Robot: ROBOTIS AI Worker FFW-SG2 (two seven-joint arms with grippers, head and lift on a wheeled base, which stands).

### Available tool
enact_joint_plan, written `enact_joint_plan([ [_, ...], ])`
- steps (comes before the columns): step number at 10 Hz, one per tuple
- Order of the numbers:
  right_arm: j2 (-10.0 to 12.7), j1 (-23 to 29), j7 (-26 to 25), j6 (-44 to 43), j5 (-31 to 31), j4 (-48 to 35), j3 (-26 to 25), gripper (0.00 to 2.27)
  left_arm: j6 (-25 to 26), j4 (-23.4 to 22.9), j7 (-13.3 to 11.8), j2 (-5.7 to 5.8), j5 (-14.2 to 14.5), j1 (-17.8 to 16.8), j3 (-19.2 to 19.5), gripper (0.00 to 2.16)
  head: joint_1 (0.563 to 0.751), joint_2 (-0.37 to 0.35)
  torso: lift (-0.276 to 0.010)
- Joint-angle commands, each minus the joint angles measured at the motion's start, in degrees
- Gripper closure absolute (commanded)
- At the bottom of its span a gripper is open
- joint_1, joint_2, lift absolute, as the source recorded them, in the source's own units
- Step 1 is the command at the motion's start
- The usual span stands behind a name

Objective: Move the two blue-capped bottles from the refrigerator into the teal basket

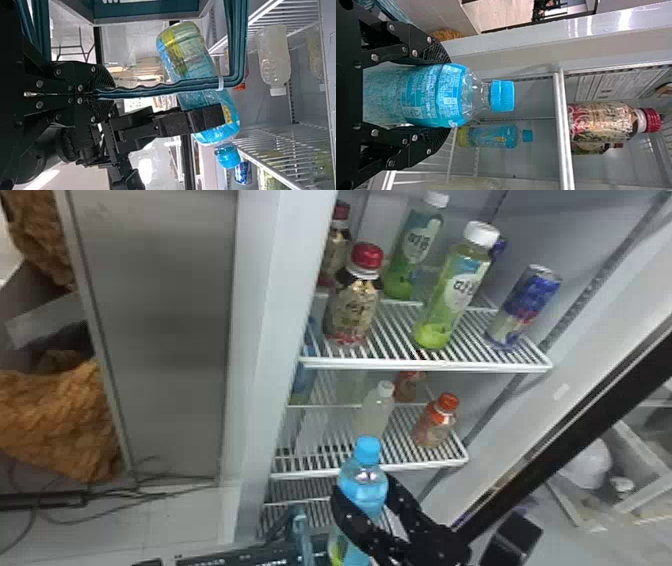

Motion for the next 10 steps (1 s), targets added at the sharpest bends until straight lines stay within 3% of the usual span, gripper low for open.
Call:
enact_joint_plan([
  [1, -0.13, 0.01, 0.11, 0.67, -0.01, 0.12, -0.08, 0.65, -0.01, 0.00, 0.00, 0.01, 0.00, 0.00, 0.02, 1.13, 0.695, -0.350, -0.157],
  [8, -0.04, -4.35, 1.87, 0.39, -0.62, 8.13, 0.62, 0.65, -0.29, 0.00, 0.00, -0.16, 0.00, 0.14, 0.11, 1.13, 0.695, -0.350, -0.157],
  [10, 0.05, -6.17, 3.98, -0.74, -0.71, 11.23, 0.54, 0.52, -0.29, 0.00, 0.00, -0.16, 0.00, 0.14, 0.11, 1.13, 0.695, -0.350, -0.157],
])
